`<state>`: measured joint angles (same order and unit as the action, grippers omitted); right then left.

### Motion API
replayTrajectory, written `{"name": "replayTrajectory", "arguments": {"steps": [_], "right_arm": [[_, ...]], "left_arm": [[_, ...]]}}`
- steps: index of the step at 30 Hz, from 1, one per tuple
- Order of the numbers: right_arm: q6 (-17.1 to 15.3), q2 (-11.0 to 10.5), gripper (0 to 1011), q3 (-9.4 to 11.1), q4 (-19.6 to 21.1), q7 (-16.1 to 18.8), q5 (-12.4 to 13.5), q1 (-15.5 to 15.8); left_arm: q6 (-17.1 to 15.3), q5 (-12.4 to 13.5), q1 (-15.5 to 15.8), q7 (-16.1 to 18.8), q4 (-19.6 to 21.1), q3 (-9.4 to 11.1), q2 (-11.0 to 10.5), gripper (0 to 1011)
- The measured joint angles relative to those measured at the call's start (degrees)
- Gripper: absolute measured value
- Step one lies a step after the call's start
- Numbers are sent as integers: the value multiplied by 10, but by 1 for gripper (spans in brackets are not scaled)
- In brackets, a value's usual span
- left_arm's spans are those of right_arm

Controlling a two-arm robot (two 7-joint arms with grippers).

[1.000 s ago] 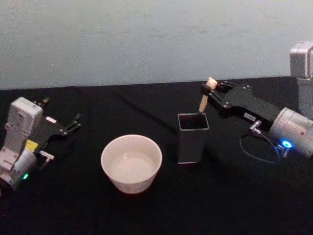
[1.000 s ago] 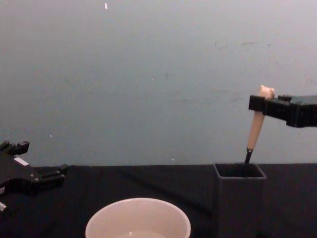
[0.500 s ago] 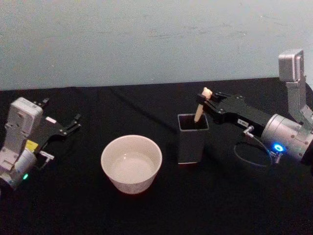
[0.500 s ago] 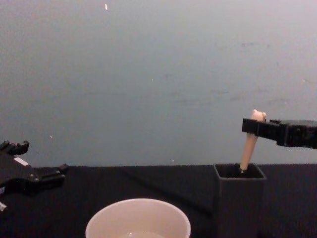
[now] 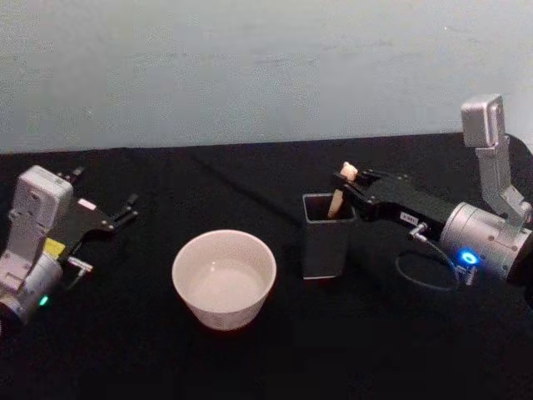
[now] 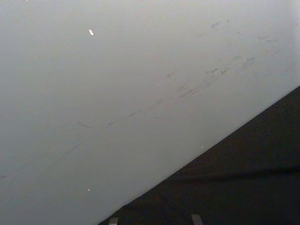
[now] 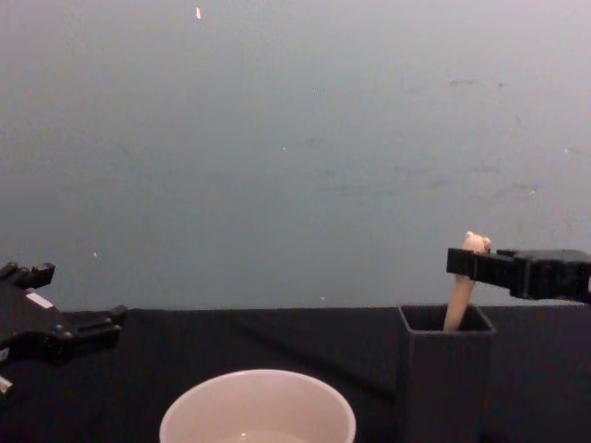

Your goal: Pick up the stirring spoon with one hand, stir inside the cup, then place it back in its original position.

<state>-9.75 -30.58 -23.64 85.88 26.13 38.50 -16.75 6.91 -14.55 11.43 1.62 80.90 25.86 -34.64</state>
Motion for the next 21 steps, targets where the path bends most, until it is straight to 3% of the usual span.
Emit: {"name": "replayTrajectory", "arguments": {"steps": [21], "right_arm": [[-9,0,221,-6,-14,-2,-4,-5]], "left_arm": [[0,0,0,0,0,0,0,1001]]}}
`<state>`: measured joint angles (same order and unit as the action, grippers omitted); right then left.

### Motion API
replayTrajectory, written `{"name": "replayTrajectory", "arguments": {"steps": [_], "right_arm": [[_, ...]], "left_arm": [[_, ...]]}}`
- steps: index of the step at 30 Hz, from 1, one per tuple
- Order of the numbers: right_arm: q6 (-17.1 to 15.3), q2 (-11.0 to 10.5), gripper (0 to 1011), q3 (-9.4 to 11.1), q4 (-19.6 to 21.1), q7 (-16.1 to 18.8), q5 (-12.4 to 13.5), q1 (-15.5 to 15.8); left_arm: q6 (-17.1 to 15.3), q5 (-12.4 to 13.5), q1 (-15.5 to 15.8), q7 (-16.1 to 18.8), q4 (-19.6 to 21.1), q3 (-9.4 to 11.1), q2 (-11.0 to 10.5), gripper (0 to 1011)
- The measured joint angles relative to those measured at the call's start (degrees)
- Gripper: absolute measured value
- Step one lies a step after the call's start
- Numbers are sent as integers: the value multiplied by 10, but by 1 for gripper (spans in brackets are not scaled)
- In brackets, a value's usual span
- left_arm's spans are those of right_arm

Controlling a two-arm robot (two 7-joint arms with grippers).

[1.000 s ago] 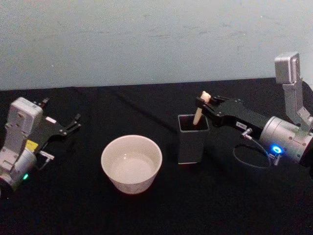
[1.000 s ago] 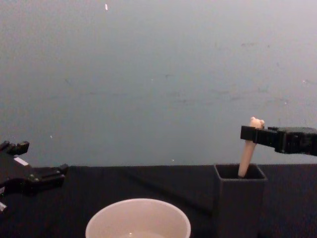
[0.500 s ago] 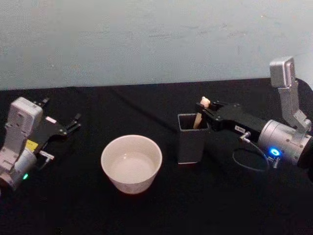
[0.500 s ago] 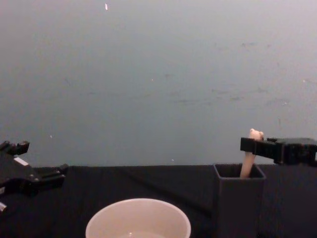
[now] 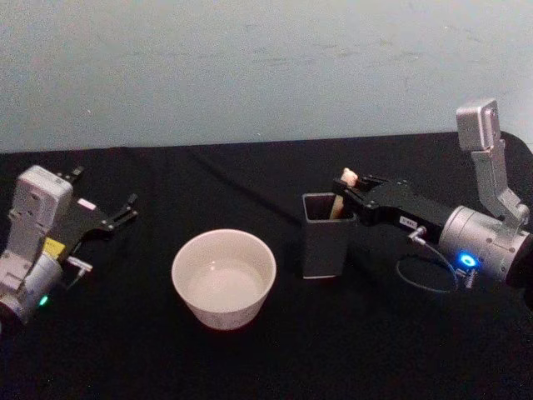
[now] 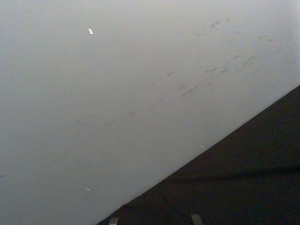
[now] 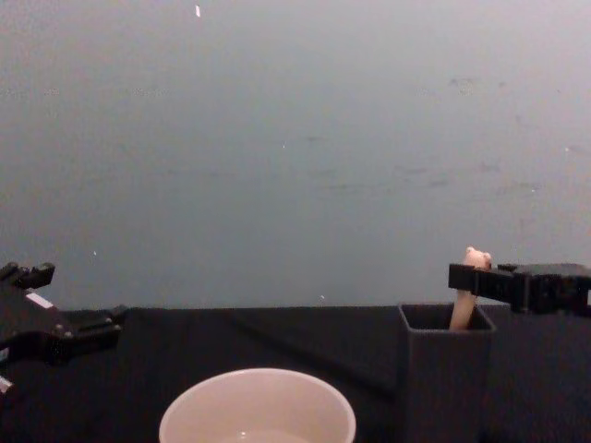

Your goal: Pick up the stirring spoon with one hand, stir inside the cup, then place it back in its original position.

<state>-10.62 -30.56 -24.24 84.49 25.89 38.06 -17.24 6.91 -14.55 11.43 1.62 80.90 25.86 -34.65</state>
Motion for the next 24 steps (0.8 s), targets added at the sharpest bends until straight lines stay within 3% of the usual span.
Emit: {"name": "replayTrajectory", "arguments": {"steps": [24], "right_arm": [[-1,-1,221,1,2,-1,0,2]], "left_arm": [[0,0,0,0,0,0,0,1001]]}}
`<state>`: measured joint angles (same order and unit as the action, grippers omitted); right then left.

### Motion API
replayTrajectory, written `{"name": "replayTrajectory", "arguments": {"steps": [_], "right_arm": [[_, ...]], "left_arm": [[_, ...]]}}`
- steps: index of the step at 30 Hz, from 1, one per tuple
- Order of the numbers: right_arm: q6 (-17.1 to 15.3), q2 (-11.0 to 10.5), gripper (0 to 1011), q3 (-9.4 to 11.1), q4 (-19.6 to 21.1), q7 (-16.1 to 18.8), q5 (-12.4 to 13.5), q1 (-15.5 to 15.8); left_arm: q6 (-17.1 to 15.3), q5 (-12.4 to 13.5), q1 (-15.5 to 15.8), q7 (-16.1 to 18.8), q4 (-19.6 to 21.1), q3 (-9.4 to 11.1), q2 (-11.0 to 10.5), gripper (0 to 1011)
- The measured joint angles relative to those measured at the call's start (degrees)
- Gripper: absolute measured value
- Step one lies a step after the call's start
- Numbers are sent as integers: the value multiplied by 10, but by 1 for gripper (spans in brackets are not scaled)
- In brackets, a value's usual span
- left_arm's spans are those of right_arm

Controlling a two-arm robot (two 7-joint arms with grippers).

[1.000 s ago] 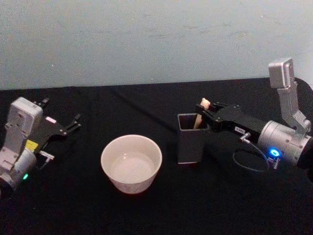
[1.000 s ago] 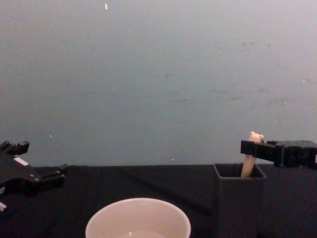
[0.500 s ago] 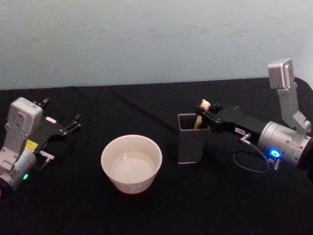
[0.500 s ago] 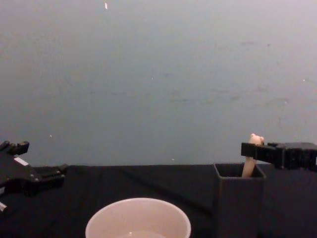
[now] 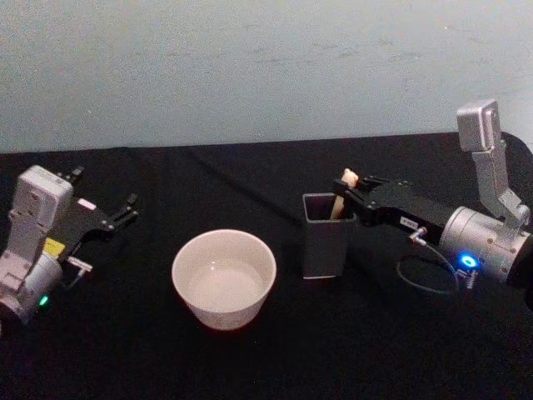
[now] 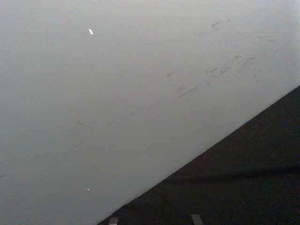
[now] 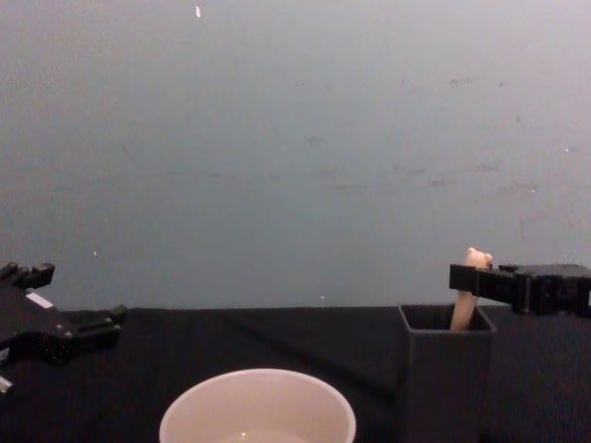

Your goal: Pick up the stirring spoon with one hand, stir inside the cup, then place it back in its original position.

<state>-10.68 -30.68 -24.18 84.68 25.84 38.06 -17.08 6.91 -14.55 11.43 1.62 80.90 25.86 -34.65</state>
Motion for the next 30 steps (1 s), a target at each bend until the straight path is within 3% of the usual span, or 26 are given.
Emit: {"name": "replayTrajectory", "arguments": {"steps": [8,30], "right_arm": [[0,0,253,0,0,0,0,0],[1,0,952,0,0,0,0,0]], "left_arm": [[0,0,0,0,0,0,0,1001],[0,0,0,0,0,0,0,1001]]}}
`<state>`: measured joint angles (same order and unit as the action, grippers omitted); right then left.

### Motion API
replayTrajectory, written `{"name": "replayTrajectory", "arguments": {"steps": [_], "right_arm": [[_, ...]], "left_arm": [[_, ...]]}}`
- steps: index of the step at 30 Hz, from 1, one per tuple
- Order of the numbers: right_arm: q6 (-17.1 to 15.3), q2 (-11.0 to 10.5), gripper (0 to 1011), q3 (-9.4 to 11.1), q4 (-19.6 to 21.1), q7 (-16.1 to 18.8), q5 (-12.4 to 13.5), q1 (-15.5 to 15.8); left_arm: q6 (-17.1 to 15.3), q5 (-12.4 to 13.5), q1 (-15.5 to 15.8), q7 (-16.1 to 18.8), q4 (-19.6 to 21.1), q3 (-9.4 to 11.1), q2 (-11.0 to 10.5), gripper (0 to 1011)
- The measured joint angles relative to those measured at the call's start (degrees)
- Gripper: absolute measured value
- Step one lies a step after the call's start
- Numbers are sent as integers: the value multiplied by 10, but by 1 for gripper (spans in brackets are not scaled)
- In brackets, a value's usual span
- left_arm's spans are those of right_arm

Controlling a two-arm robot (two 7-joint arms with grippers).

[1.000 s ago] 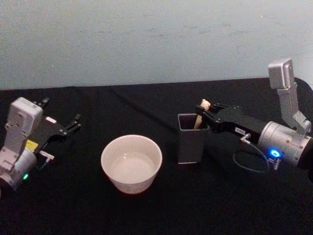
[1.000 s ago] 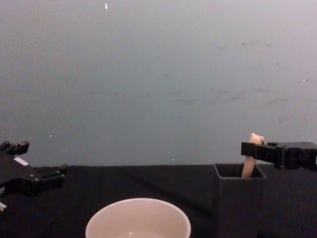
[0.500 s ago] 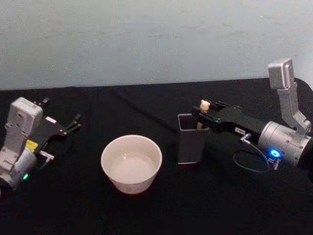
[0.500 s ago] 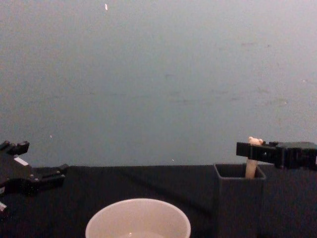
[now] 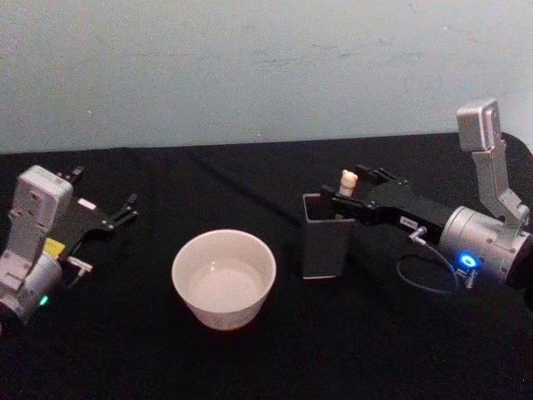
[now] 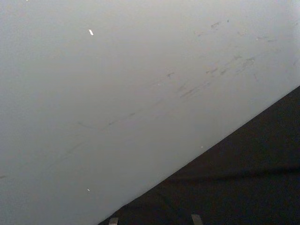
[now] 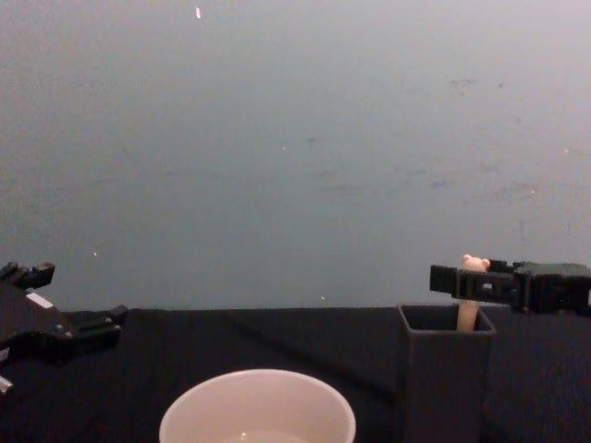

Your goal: Pick up the stirring spoon with one hand, stir inside the cup, then place it back in its original position.

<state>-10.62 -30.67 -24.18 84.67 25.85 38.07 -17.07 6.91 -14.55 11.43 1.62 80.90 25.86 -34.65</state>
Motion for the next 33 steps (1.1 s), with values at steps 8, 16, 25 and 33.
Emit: {"name": "replayTrajectory", "arguments": {"steps": [8,16,25,33], "right_arm": [[38,19,1002,18,8,-42,-19,8],[134,57,1002,44,9,-144,-102,17],[144,84,1002,36,-45,-259,-219,14],[123,93,1003,29,-86,-274,-251,31]], "left_arm": [[0,0,0,0,0,0,0,1001],[0,0,0,0,0,0,0,1001],[0,0,0,0,0,0,0,1001],[0,0,0,0,0,0,0,1001]]}}
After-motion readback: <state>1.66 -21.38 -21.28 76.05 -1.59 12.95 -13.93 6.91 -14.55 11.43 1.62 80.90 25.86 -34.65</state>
